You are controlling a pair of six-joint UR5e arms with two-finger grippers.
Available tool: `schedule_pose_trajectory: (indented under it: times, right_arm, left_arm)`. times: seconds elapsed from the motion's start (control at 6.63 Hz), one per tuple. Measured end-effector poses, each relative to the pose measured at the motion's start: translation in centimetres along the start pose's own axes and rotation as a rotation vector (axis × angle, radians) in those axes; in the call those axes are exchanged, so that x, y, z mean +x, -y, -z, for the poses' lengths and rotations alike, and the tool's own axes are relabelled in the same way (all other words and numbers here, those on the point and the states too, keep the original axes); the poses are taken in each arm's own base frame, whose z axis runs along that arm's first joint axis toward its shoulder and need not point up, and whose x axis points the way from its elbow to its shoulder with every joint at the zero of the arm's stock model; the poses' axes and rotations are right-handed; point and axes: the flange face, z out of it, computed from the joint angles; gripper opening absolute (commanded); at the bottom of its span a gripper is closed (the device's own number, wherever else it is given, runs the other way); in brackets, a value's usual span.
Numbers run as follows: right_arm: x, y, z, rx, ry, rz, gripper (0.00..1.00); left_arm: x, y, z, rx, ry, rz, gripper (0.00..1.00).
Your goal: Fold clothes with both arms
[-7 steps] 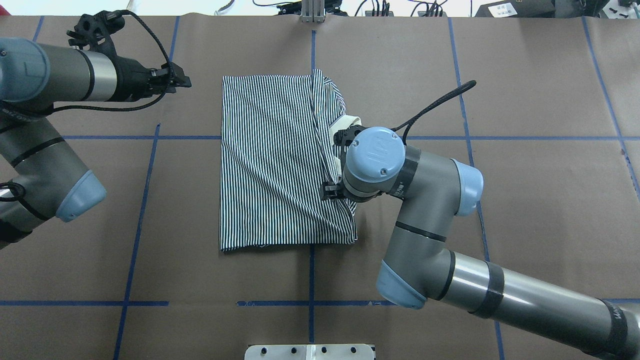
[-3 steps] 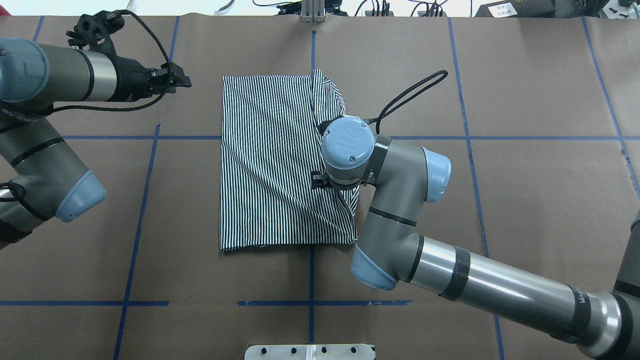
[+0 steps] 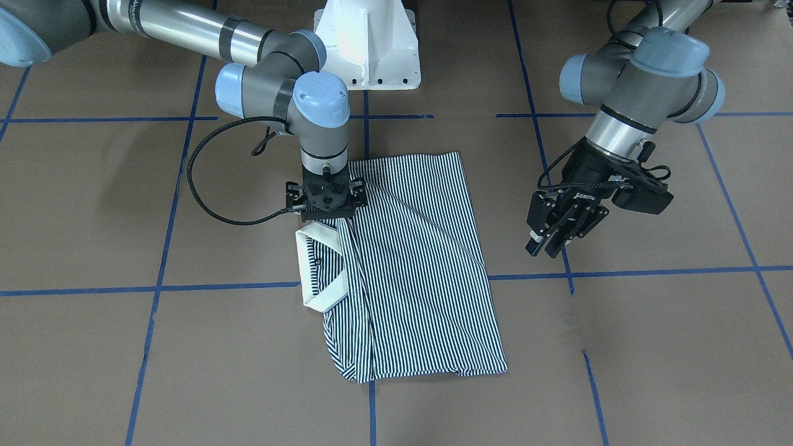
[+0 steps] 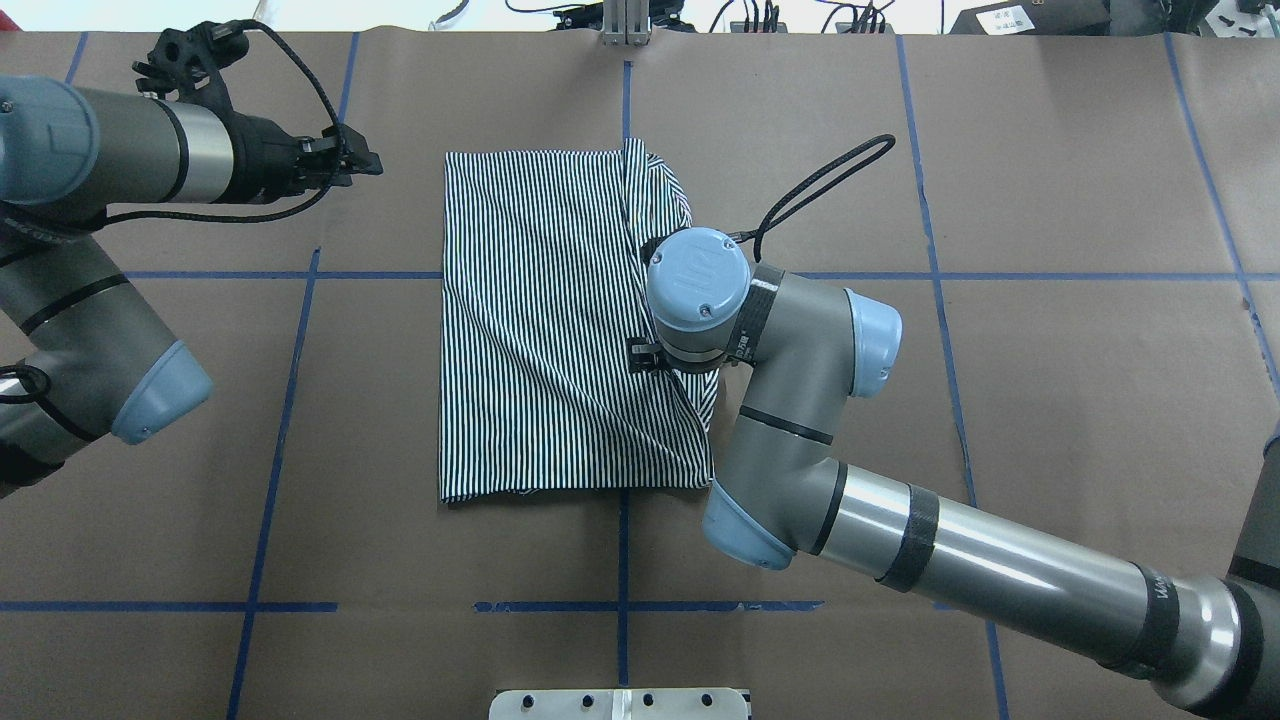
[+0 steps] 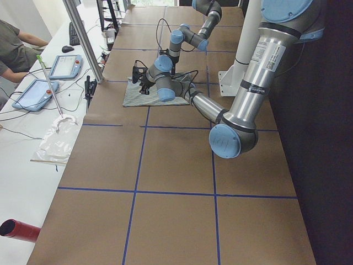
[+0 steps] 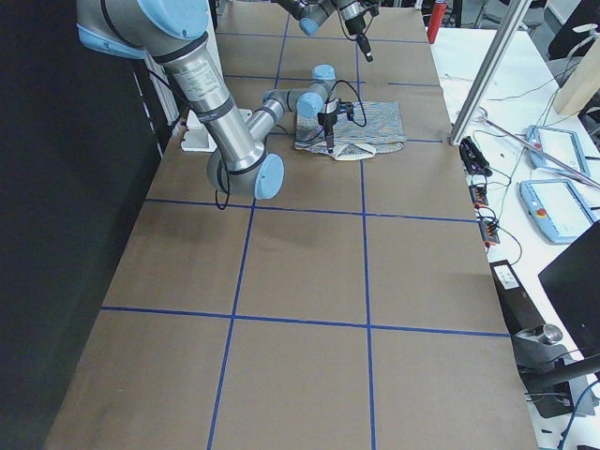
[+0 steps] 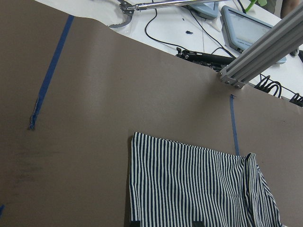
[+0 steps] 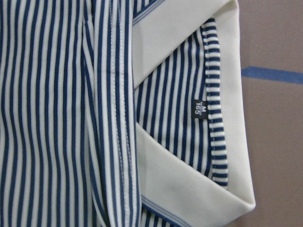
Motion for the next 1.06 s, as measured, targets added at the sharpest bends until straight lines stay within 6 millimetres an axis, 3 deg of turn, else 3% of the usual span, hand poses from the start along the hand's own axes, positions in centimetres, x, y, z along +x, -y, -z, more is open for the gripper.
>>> schedule_pose_trajectory:
  times: [0.15,0.3,0.45,0.6,0.9,1.06]
  right_arm:
    - [1.8,0.7,-0.4,-0.003,-0.013,0.019,1.00]
    - [4.8,1.7,-0.7,-0.011,-0.026,0.038,1.00]
    - [7.8,3.0,-0.2,-0.019,-0.027,0.053,1.00]
    - [9.1,4.2,1.0,-0.026,-0.005,0.052,1.00]
    - [5.1,7.7,2.8,-0.019,0.028,-0.008,1.00]
    - [2.8,9.4,2.5,-0.014,0.026,-0.034,1.00]
  left_arm:
    - [0.0,0.0,0.0,0.000,-0.001,-0.001,0.47]
    - [0.1,0.0,0.0,0.000,-0.002,-0.001,0.47]
    - [0.2,0.0,0.0,0.001,-0.003,-0.002,0.47]
    - [0.2,0.0,0.0,0.001,-0.004,-0.002,0.47]
    - [0.3,0.1,0.1,0.001,-0.006,-0.003,0.47]
    - [0.4,0.1,0.1,0.002,-0.007,-0.003,0.47]
